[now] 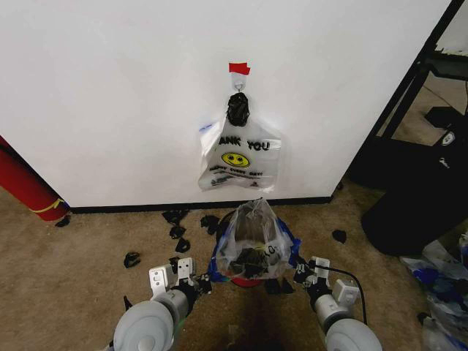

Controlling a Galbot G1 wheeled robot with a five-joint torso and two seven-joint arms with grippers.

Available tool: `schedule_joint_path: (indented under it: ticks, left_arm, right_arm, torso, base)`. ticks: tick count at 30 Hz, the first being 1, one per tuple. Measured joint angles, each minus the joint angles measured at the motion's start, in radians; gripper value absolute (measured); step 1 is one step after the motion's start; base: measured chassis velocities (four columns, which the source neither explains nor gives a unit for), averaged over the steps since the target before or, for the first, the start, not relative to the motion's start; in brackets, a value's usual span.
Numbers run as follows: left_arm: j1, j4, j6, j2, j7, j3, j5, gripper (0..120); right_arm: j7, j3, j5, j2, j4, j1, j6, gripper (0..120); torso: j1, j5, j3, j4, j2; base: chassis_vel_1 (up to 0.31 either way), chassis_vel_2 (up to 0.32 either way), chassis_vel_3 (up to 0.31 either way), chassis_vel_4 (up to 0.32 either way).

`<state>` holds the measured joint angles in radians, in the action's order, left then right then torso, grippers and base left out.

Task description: Pick up the garbage bag from the wall and place it over the trash bin.

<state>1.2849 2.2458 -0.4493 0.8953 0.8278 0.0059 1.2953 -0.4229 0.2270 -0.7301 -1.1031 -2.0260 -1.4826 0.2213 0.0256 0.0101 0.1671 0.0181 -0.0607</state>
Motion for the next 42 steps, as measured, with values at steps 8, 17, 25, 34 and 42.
schedule_joint_path:
  ticks: [8, 17, 25, 34, 42]
  left_arm:
    - [-0.017, -0.03, -0.012, -0.012, -0.008, 0.01, -0.003, 0]
    - [-0.051, -0.07, -0.038, -0.023, -0.024, 0.058, -0.028, 0]
    - [-0.075, -0.125, -0.046, -0.026, -0.037, 0.092, -0.074, 0]
    - [-0.098, -0.153, -0.044, -0.025, -0.056, 0.101, -0.12, 0]
    - [-0.069, -0.128, -0.026, -0.028, -0.083, 0.086, -0.164, 0]
  right_arm:
    - [0.006, 0.005, -0.009, 0.019, 0.029, 0.027, 0.012, 0]
    - [0.017, -0.016, -0.013, 0.042, 0.055, 0.063, 0.034, 0]
    - [0.011, -0.046, -0.014, 0.05, 0.1, 0.128, 0.053, 0]
    - [-0.005, -0.07, -0.014, 0.048, 0.137, 0.179, 0.066, 0]
    - [0.001, -0.068, -0.006, 0.046, 0.158, 0.18, 0.022, 0]
  torso:
    - [0.0, 0.0, 0.0, 0.0, 0.0]
    - [0.0, 0.0, 0.0, 0.0, 0.0]
    - [0.0, 0.0, 0.0, -0.0001, 0.0]
    - [0.0, 0.0, 0.0, 0.0, 0.0]
    - [0.0, 0.0, 0.0, -0.0001, 0.0]
  base:
    - [0.0, 0.0, 0.0, 0.0]
    - [0.0, 0.0, 0.0, 0.0]
    - [0.0, 0.0, 0.0, 0.0]
    - [0.0, 0.0, 0.0, 0.0]
    - [0.0, 0.0, 0.0, 0.0]
